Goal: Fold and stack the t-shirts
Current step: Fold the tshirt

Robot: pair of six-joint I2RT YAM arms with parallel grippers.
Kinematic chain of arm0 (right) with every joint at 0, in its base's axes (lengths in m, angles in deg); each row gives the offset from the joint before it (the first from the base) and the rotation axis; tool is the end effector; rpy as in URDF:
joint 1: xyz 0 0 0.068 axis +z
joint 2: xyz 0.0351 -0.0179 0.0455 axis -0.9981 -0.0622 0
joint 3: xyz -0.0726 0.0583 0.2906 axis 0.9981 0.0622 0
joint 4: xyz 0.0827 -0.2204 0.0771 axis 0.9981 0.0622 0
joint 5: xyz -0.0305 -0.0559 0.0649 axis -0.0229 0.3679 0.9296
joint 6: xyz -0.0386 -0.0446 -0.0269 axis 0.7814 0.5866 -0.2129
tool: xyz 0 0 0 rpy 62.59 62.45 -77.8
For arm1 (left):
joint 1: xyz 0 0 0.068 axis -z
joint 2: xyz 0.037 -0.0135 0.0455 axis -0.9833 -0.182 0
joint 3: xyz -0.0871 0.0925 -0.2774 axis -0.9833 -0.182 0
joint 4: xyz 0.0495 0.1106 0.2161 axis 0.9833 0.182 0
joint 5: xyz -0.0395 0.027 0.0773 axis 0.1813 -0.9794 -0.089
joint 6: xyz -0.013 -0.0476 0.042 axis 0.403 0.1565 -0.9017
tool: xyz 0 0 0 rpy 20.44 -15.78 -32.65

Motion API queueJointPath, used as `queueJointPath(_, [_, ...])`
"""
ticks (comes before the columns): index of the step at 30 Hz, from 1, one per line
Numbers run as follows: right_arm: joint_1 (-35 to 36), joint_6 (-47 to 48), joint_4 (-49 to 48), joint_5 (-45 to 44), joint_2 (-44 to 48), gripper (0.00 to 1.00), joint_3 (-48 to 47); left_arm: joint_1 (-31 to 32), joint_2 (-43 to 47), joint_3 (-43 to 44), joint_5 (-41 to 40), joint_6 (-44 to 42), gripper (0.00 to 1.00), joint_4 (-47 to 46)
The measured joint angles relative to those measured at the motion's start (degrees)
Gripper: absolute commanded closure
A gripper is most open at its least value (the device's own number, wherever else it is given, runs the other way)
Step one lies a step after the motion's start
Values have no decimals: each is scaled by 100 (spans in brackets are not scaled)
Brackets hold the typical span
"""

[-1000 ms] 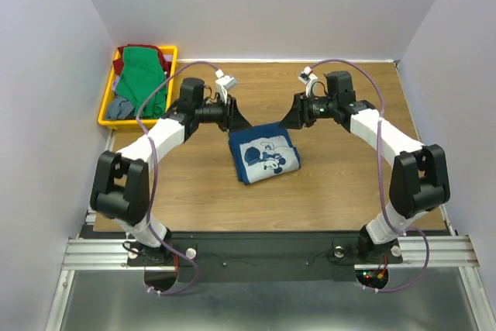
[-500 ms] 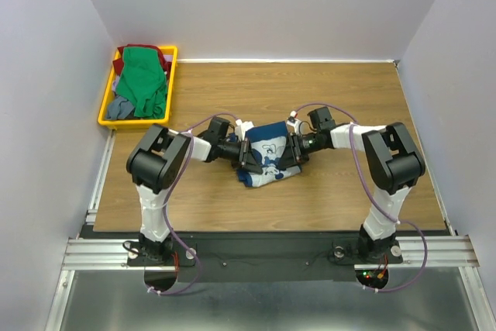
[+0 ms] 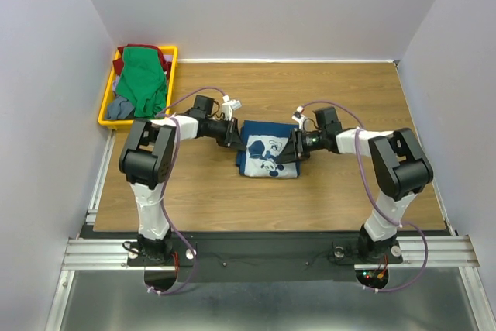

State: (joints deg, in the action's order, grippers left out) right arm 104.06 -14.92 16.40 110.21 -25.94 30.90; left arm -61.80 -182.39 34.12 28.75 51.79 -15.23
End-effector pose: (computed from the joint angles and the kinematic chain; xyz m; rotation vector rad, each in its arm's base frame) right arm 0.3135 0.1433 0.1754 -0.3562 2.4495 1.4915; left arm 0.3743 -0.1624 0.1775 0.7686 2.1834 -1.2804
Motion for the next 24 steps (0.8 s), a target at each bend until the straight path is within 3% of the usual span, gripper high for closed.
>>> queueJointPath(5, [-107,35,197,103,730,60,-197,129,1054,-393,457,-2,83,101])
queueJointPath(10, [-101,-33,125,387,1019,61,7,798,1805,-1097,881,713,84,-920])
queueJointPath(13, [-98,-39,186,446,715,62,236,1255,1436,-1370,977,1248,84,-1515])
queueJointPath(16, [-101,2,223,448,219,63,326,1276,704,-1408,887,1561,84,-1873])
queueJointPath(20, [-151,35,234,439,-380,64,343,918,-98,-1405,879,1952,86,-1956])
queueJointPath(24, [-321,70,295,426,-459,66,343,420,-203,-1427,986,2041,87,-2026])
